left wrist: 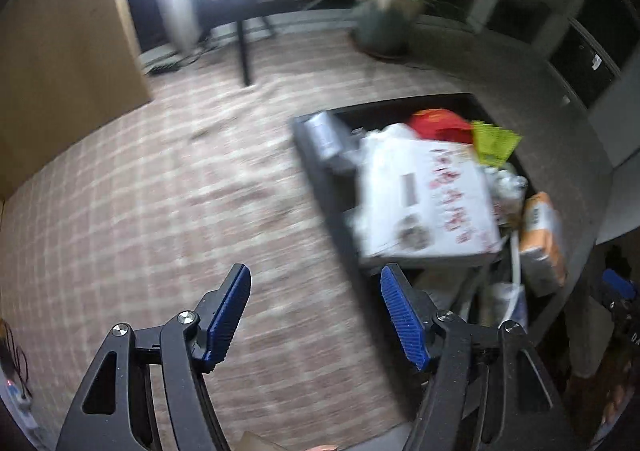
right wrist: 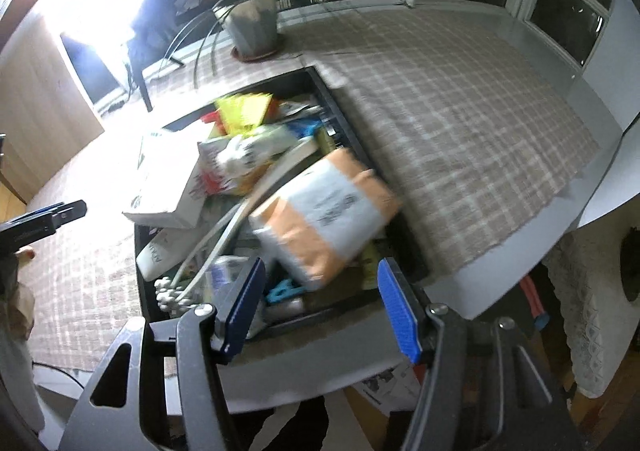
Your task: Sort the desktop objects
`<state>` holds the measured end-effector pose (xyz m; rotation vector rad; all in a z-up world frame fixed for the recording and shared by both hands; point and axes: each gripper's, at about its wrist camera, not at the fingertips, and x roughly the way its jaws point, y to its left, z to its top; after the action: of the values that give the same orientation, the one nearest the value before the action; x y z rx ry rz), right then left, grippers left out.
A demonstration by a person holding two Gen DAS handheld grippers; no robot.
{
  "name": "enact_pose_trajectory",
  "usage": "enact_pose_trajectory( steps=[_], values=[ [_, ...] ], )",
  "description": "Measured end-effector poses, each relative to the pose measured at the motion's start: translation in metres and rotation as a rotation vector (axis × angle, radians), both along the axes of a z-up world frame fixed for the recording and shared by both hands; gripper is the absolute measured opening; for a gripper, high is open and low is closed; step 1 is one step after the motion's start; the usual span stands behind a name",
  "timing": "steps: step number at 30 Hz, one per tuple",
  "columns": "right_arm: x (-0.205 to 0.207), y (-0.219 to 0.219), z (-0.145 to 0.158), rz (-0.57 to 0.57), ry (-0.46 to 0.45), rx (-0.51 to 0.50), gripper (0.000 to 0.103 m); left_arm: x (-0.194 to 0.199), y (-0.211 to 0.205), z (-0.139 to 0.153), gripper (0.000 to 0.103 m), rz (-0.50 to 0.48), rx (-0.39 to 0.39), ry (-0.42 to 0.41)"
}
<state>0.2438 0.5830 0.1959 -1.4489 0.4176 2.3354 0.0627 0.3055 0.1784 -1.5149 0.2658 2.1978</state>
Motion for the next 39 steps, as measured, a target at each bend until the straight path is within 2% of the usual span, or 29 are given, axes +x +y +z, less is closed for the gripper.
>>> enact_pose_trajectory(
  steps=[6, 11, 22, 28, 39],
  values=[
    [-0.029, -0.083, -0.018, 0.056, 0.011, -0.01, 0.058, 0.001, -0.061, -0.015, 0.065, 0.028, -0.039, -0.016],
    [-0.051, -0.158, -0.026, 0.132, 0.02, -0.031, 0.058, 0.001, -0.105, -0.01, 0.065, 0.055, -0.046, 0.007],
    [-0.074, -0.272, -0.026, 0.269, 0.018, -0.02, 0.058, 0.006, -0.202, -0.005, 0.065, 0.138, -0.025, 0.02],
    [-0.08, -0.316, -0.019, 0.332, 0.044, -0.004, 0.058, 0.01, -0.242, 0.001, 0.066, 0.197, -0.021, 0.044],
    [-0.1, -0.368, -0.01, 0.408, 0.054, 0.011, 0.058, 0.01, -0.295, 0.002, 0.071, 0.287, -0.018, 0.081]
  ],
)
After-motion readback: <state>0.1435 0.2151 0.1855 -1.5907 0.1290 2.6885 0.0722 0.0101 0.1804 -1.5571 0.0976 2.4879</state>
